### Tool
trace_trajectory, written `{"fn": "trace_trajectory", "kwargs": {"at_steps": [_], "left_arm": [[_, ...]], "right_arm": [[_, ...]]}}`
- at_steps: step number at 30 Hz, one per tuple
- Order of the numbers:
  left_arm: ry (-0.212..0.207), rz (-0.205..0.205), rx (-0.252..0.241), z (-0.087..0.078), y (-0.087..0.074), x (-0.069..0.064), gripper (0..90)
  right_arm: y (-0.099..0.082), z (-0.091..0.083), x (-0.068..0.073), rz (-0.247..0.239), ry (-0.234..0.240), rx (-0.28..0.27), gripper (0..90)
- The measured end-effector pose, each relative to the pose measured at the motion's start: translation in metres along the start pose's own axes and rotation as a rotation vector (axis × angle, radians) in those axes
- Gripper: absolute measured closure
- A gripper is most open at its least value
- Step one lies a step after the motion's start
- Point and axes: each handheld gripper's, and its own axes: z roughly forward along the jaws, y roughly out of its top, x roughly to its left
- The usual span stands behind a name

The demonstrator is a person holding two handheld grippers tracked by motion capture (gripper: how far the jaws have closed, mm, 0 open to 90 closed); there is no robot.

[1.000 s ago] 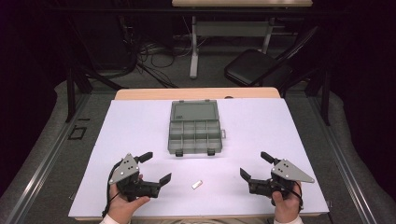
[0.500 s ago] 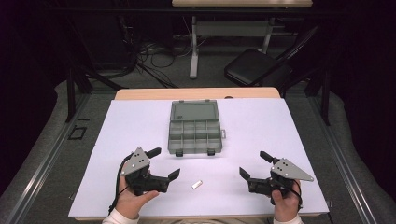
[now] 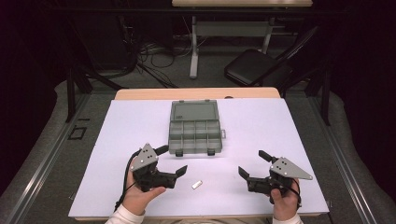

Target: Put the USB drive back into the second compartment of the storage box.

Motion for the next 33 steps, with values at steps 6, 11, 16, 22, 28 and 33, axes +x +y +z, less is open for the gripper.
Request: {"fn": "trace_trajectory", "kwargs": {"at_steps": [6, 11, 16, 22, 28, 33], "left_arm": [[-0.007, -0.003, 0.021, 0.004, -0.001, -0.003, 5.9], [-0.021, 0.006, 0.054, 0.005, -0.002, -0.007, 7.5], [-0.043, 0.002, 0.087, 0.008, -0.004, -0.009, 8.5], [-0.054, 0.004, 0.111, 0.013, -0.008, -0.013, 15.9], [-0.060, 0.002, 0.123, 0.018, -0.012, -0.014, 17.1], [-0.049, 0.011, 0.131, 0.021, -0.016, -0.016, 23.8]], "right_arm": [[0.000, 0.002, 0.000, 0.001, 0.008, 0.006, 6.4], [0.000, 0.004, 0.001, -0.003, 0.015, 0.007, 6.6], [0.000, 0.005, 0.001, -0.009, 0.018, 0.012, 6.9], [0.000, 0.004, 0.001, -0.012, 0.018, 0.020, 7.0], [0.000, 0.004, 0.001, -0.013, 0.016, 0.023, 7.0], [0.000, 0.004, 0.001, -0.020, 0.016, 0.026, 7.1]]}}
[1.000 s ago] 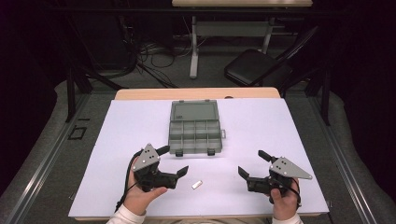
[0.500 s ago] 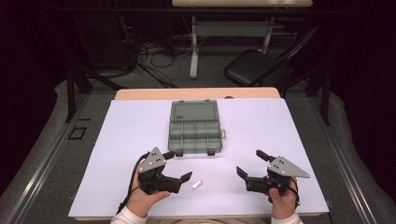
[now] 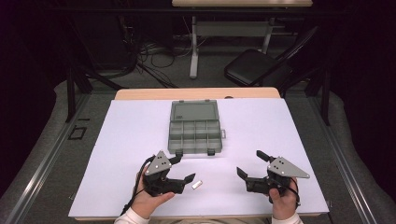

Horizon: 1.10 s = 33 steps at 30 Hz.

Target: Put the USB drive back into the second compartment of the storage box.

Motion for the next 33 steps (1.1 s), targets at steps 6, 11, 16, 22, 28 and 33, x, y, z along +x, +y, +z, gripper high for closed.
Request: {"fn": "trace_trajectory", "kwargs": {"at_steps": [6, 11, 16, 22, 28, 33], "left_arm": [[0.012, -0.008, 0.018, 0.003, -0.003, -0.003, 29.3], [0.014, -0.008, 0.038, 0.008, -0.006, -0.005, 34.2], [0.018, -0.006, 0.066, 0.013, -0.009, -0.007, 36.8], [0.025, 0.001, 0.093, 0.018, -0.011, -0.010, 42.9], [0.023, -0.007, 0.098, 0.023, -0.014, -0.011, 43.3], [0.019, -0.025, 0.118, 0.029, -0.017, -0.009, 46.1]], "right_arm": [[0.000, 0.001, 0.000, -0.001, 0.002, 0.005, 7.2], [-0.001, 0.001, 0.000, -0.001, 0.003, 0.007, 7.3], [-0.001, 0.001, 0.000, -0.005, 0.001, 0.011, 7.5], [-0.001, 0.001, 0.000, -0.004, 0.001, 0.012, 7.7], [-0.001, 0.002, 0.000, -0.009, 0.005, 0.017, 8.7], [-0.002, 0.002, 0.000, -0.009, 0.007, 0.020, 9.7]]}}
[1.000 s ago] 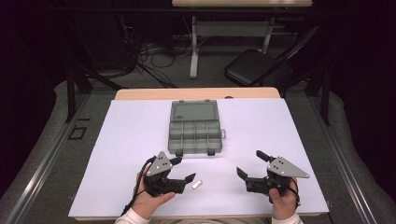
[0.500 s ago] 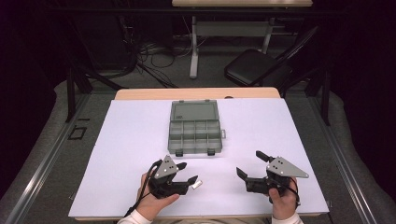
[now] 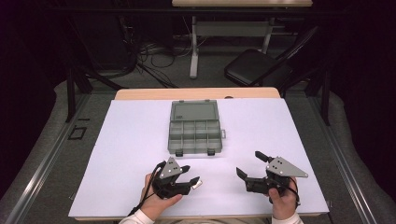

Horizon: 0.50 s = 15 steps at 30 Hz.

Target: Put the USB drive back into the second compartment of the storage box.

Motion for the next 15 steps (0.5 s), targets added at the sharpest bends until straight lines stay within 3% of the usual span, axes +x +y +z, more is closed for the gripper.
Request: {"fn": "trace_trajectory", "kwargs": {"at_steps": [15], "left_arm": [[0.000, -0.020, 0.023, 0.016, -0.008, -0.003, 52.8]], "right_arm": [[-0.001, 0.000, 0.000, 0.002, -0.001, 0.016, 11.2]]}}
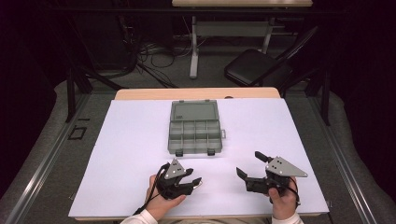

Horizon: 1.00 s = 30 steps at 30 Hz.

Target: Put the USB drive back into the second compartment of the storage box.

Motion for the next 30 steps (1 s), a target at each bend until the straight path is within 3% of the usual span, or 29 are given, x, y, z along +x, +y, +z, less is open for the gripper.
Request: {"fn": "trace_trajectory", "kwargs": {"at_steps": [12, 30], "left_arm": [[0.017, 0.045, 0.059, 0.011, -0.008, -0.007, 60.8], [0.024, 0.049, 0.089, 0.017, -0.009, -0.009, 69.7]], "right_arm": [[0.000, 0.000, 0.000, 0.005, 0.000, 0.003, 11.4], [0.000, 0.000, -0.001, -0.004, -0.002, 0.009, 11.8]]}}
